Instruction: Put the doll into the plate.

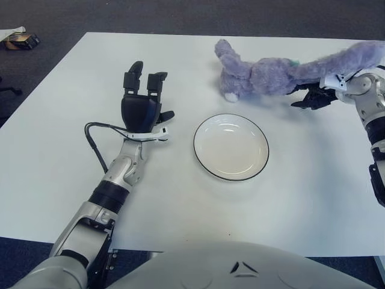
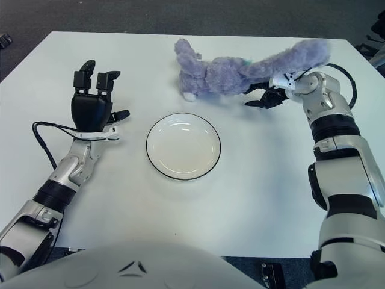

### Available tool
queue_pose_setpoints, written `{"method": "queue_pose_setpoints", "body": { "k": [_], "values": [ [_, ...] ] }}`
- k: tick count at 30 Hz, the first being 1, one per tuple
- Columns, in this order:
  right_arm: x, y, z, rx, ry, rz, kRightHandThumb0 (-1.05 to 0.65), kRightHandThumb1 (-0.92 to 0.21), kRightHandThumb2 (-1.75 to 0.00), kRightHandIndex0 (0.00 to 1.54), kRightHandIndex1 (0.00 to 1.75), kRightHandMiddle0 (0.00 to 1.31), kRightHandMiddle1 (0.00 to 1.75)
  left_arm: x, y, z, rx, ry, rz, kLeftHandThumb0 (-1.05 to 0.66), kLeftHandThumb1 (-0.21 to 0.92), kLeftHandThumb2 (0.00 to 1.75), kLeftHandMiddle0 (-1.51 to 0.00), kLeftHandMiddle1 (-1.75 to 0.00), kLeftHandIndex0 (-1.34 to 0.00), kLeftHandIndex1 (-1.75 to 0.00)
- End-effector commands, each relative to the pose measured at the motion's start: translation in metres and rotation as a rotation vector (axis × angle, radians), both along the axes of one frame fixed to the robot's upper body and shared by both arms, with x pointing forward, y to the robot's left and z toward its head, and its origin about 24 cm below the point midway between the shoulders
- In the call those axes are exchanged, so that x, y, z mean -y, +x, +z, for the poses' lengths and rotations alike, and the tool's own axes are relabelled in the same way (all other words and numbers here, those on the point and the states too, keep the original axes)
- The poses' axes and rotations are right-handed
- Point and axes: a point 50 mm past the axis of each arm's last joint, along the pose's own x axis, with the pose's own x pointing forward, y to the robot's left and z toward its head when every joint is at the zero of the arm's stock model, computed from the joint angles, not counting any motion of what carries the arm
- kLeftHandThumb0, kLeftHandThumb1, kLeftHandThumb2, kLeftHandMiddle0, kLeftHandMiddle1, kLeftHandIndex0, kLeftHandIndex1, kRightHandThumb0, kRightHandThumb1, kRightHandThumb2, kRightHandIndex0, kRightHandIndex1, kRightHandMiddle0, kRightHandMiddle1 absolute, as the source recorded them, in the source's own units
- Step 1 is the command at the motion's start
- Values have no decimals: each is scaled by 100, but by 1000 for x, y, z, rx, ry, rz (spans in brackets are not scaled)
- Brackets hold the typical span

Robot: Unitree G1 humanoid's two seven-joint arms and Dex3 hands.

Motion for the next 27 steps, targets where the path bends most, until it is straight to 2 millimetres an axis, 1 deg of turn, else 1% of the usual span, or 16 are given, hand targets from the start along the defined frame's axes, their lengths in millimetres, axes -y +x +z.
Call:
{"method": "queue_pose_setpoints", "body": {
  "k": [1, 2, 3, 5, 7, 11, 14, 16, 17, 20, 21, 23, 26, 27],
  "values": [
    [0, 0, 5, 29, -47, 32, -75, -92, -50, 2, 58, 0, 37, -1, -2, 0, -2, -5, 4, -42, 24, 107, 0, -60, 0, -116],
    [-1, 0, 6, 32, -60, 41, -77, -92, -49, 2, 53, 0, 34, -1, -2, 0, -5, -8, 4, -42, 25, 107, 0, -60, 0, -116],
    [-2, -1, 6, 34, -70, 47, -79, -92, -46, 1, 42, 0, 28, -1, -2, 0, -6, -10, 3, -42, 25, 107, 0, -59, 0, -117],
    [-3, -1, 7, 35, -94, 59, -83, -92, -41, 0, 28, 0, 20, -1, -2, 0, -9, -15, 1, -42, 25, 107, 0, -59, 0, -117],
    [-3, -1, 9, 34, -120, 67, -87, -92, -38, 0, 20, 0, 14, -1, -3, 0, -12, -24, -7, -41, 25, 106, 0, -59, 0, -117],
    [-2, -1, 14, 49, -175, 63, -92, -91, -32, 0, 10, 0, 4, 0, -4, 1, -23, -46, -18, -38, 26, 107, 0, -59, 0, -118],
    [-1, -1, 17, 62, -197, 51, -93, -88, -30, 0, 7, 0, 1, -1, -4, 1, -27, -53, -22, -37, 26, 107, 0, -59, 0, -118],
    [6, 0, 21, 80, -234, 10, -93, -87, -29, 0, 6, 0, 1, 0, -4, 1, -33, -64, -31, -36, 27, 107, 0, -59, 0, -118],
    [9, 1, 23, 92, -253, -10, -91, -84, -30, 0, 6, 0, 1, 0, -4, 0, -36, -70, -36, -36, 27, 107, 0, -60, 0, -118],
    [12, 1, 25, 130, -288, -40, -82, -68, -49, 3, 4, 0, 5, 1, -5, 0, -41, -82, -45, -34, 27, 108, 0, -61, 0, -120],
    [14, 2, 25, 157, -297, -55, -80, -65, -52, 3, 4, 0, 6, 1, -5, 0, -44, -89, -48, -33, 27, 108, 0, -61, 0, -120],
    [17, 3, 25, 228, -311, -102, -68, -53, -68, 6, 5, 0, 16, 2, -5, 0, -51, -105, -53, -33, 27, 108, 0, -62, 0, -121],
    [24, 4, 24, 321, -343, -165, -58, -44, -81, 12, 8, 0, 28, 2, -5, 0, -55, -116, -57, -33, 28, 109, 0, -63, 0, -121],
    [25, 4, 25, 339, -351, -175, -56, -43, -83, 14, 9, 0, 30, 2, -5, 0, -55, -117, -57, -33, 28, 109, 0, -63, 0, -121]
  ]
}}
